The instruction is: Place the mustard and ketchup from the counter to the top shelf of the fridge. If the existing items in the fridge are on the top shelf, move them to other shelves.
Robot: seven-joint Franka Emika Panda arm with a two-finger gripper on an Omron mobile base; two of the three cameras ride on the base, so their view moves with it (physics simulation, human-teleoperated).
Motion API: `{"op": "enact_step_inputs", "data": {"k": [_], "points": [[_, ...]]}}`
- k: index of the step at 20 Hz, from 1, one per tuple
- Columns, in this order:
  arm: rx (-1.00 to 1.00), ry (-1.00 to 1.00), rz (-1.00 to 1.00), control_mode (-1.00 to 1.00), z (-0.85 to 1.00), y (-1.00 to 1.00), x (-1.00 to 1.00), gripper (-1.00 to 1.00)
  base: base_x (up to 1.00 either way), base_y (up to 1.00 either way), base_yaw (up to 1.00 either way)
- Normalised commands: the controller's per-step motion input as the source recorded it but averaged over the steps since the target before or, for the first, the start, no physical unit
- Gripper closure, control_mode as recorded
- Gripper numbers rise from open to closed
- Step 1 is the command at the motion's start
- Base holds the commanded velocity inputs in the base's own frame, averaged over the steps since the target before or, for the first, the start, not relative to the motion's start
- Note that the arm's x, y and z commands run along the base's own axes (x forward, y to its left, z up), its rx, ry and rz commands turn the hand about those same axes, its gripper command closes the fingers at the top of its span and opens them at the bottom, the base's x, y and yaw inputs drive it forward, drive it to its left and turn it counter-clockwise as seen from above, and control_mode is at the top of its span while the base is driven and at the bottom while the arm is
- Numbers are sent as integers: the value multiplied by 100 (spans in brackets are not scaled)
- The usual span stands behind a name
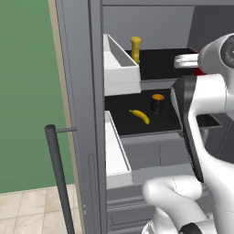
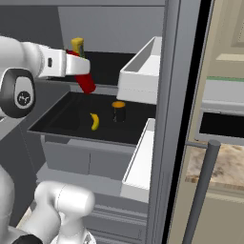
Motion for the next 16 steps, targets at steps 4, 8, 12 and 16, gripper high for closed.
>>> {"op": "enact_step_inputs", "data": {"k": [4,8,12,16], "points": [[11,2,2,-100,9,-42,40,100,0,0,0],[11,8,19,-100,0,-27,28,100,0,0,0],[3,8,15,-100,0,-1,14,100,0,0,0],[0,12,5,-100,-3,25,37,100,0,0,0]]}}
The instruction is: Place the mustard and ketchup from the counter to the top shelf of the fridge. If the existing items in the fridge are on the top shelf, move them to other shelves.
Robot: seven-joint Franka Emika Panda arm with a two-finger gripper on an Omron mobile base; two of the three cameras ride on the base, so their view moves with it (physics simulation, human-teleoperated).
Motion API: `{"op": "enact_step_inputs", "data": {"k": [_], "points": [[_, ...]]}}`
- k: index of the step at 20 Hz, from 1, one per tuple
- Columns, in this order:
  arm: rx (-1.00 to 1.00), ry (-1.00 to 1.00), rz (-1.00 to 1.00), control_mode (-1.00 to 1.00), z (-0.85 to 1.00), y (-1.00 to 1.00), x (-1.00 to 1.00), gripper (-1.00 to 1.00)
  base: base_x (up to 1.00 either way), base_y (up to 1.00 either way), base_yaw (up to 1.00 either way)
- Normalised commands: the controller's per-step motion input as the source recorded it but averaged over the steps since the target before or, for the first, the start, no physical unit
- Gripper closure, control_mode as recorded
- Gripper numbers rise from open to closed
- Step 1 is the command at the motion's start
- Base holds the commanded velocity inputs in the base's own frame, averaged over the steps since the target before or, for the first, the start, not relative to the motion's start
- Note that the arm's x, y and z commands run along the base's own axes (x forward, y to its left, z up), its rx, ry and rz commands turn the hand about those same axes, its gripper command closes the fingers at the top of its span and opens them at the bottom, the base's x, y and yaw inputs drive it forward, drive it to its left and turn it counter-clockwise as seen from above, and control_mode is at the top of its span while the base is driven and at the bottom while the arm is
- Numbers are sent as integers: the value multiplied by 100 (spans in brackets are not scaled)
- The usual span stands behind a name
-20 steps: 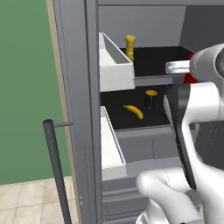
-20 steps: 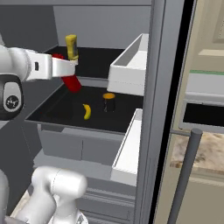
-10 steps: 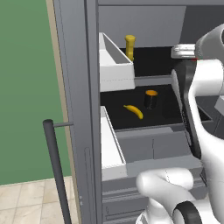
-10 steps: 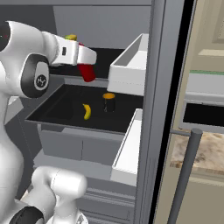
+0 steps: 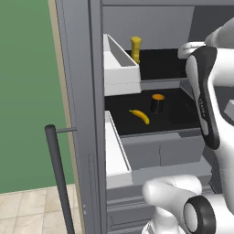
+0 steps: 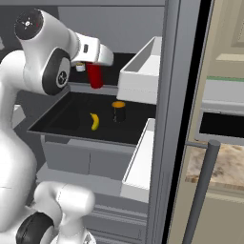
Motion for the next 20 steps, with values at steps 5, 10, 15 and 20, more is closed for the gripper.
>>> {"op": "enact_step_inputs", "data": {"k": [5,10,15,20], "points": [[0,5,2,-100,0,22,61,100,0,0,0],[1,0,2,-100,-1,9,64,100,0,0,0],[3,1,4,-100,-18,0,59,100,0,0,0],[3,1,5,-100,-27,0,60,100,0,0,0]]}}
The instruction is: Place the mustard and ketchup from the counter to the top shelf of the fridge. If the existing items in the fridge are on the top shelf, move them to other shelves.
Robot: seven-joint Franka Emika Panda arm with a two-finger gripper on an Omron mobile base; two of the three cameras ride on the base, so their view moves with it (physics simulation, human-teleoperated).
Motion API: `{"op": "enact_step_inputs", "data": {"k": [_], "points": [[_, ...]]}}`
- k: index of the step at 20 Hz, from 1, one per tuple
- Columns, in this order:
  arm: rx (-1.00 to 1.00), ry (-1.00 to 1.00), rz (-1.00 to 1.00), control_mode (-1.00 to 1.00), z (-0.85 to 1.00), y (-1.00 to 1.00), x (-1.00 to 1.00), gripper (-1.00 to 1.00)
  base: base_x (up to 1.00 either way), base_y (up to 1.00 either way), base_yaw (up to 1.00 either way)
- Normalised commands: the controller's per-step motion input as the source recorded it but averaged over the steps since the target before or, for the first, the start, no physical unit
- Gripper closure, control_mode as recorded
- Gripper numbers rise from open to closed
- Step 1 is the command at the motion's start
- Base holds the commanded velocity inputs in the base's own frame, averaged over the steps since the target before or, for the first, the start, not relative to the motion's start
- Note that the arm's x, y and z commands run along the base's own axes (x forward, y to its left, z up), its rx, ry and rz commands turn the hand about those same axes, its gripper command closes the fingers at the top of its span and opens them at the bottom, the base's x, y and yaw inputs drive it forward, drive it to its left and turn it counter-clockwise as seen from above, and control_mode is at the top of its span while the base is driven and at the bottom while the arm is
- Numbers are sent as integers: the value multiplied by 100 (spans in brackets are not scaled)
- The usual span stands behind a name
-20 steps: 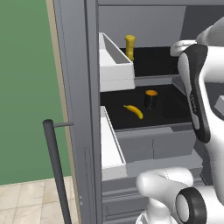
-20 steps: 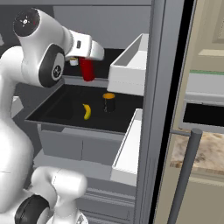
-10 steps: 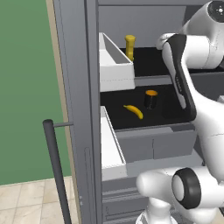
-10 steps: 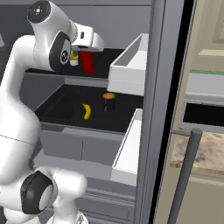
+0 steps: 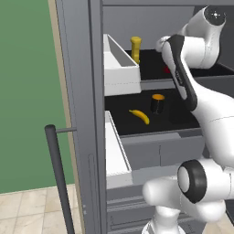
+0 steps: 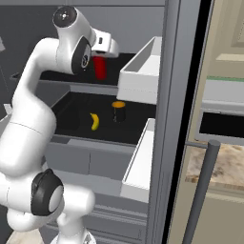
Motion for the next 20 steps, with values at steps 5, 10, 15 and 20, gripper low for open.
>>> {"op": "enact_step_inputs", "data": {"k": [5,10,15,20], "points": [[0,1,7,-100,-32,0,56,100,0,0,0],[0,0,7,-100,-24,0,63,100,0,0,0],[0,0,7,-100,-25,0,56,100,0,0,0],[0,2,7,-100,-50,0,12,100,0,0,0]]}}
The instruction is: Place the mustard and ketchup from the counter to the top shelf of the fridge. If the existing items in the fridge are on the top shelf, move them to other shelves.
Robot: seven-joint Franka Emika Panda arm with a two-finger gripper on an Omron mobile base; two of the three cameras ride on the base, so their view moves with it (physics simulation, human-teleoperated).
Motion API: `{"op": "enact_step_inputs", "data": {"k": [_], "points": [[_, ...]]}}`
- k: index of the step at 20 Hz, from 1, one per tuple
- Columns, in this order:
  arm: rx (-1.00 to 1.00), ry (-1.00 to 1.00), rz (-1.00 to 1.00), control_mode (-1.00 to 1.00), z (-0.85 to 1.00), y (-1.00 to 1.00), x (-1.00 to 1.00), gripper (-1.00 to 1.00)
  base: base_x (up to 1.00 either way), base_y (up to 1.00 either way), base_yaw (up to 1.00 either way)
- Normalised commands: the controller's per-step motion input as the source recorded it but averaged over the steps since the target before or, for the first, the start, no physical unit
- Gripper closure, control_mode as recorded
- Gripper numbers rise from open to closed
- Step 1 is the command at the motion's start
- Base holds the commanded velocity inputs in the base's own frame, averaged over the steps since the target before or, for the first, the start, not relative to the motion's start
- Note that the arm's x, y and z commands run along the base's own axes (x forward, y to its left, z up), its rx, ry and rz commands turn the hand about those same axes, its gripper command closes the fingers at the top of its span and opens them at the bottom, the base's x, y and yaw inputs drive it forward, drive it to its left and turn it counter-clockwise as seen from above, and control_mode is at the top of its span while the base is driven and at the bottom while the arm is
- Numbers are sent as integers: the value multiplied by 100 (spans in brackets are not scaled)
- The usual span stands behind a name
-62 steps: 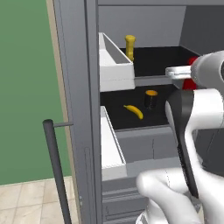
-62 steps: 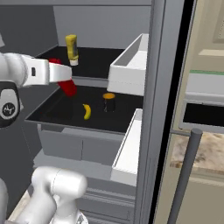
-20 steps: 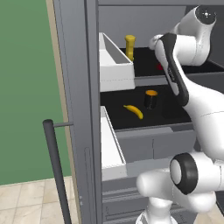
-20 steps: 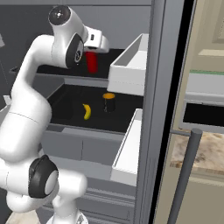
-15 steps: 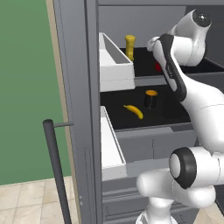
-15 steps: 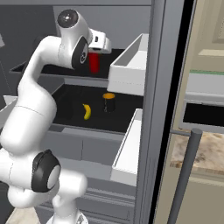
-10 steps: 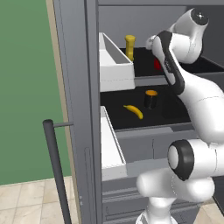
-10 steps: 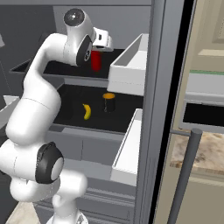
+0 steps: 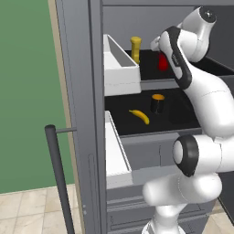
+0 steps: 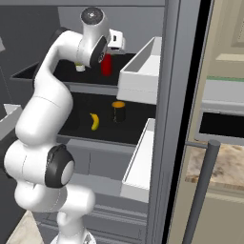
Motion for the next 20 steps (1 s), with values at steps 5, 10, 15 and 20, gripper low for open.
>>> {"op": "enact_step_inputs", "data": {"k": [5,10,15,20], "points": [[0,0,6,-100,-43,0,3,100,0,0,0],[0,0,2,-100,-25,0,0,-100,0,0,0],[0,-1,0,-100,-2,0,0,-100,0,0,0],[0,0,0,-100,0,0,0,-100,0,0,0]]}}
